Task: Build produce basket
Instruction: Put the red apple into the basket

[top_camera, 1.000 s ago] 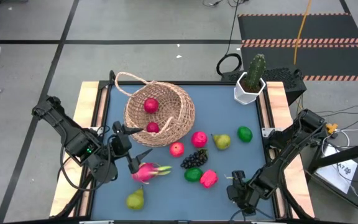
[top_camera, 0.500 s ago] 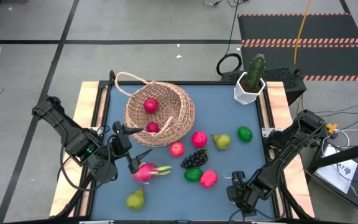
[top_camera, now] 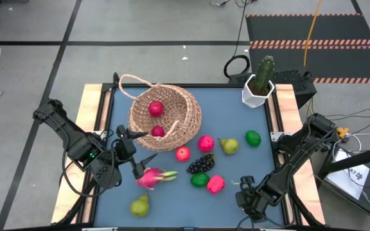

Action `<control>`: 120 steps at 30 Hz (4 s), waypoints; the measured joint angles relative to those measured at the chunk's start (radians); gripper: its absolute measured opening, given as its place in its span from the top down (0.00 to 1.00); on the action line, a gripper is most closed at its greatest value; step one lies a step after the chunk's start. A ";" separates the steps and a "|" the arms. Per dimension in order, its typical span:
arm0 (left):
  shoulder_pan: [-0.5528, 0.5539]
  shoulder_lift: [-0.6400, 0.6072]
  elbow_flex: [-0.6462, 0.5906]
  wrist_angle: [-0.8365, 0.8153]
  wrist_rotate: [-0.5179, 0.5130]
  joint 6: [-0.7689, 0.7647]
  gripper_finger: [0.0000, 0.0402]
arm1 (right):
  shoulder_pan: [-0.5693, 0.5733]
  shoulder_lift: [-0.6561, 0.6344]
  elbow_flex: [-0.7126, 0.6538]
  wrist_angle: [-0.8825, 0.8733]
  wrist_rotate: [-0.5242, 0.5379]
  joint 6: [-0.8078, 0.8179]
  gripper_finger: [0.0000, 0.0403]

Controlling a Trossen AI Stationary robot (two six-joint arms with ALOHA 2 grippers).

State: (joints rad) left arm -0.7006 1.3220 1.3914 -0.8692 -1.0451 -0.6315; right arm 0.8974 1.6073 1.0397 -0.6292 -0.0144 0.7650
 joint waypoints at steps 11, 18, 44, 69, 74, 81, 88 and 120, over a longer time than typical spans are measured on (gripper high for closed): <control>0.000 0.000 0.000 0.000 0.000 0.000 0.03 | 0.000 0.000 0.000 0.000 -0.048 0.002 0.98; 0.000 0.000 0.000 0.000 0.000 0.000 0.03 | 0.000 0.000 0.000 0.000 -0.043 0.008 0.99; 0.000 0.000 0.000 0.004 0.000 -0.001 0.03 | -0.019 -0.059 0.005 0.109 0.057 0.031 1.00; -0.001 0.088 0.001 0.193 0.091 0.334 0.03 | -0.063 -0.227 0.029 0.386 0.666 -0.364 1.00; 0.008 0.171 0.000 0.312 0.118 0.548 0.03 | -0.090 -0.226 0.029 0.499 0.755 -0.524 1.00; 0.034 0.248 0.000 0.512 0.240 0.623 0.02 | -0.111 -0.226 -0.010 0.777 0.800 -0.839 1.00; 0.064 0.264 0.000 0.638 0.360 0.645 0.01 | -0.111 -0.226 -0.073 1.086 0.799 -1.074 1.00; 0.203 0.425 -0.001 0.998 0.556 0.826 0.00 | -0.133 -0.225 -0.248 1.604 0.666 -1.286 0.99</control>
State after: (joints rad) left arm -0.4978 1.7467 1.3907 0.1284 -0.4890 0.1941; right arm 0.7647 1.3823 0.7918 0.9752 0.6513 -0.5209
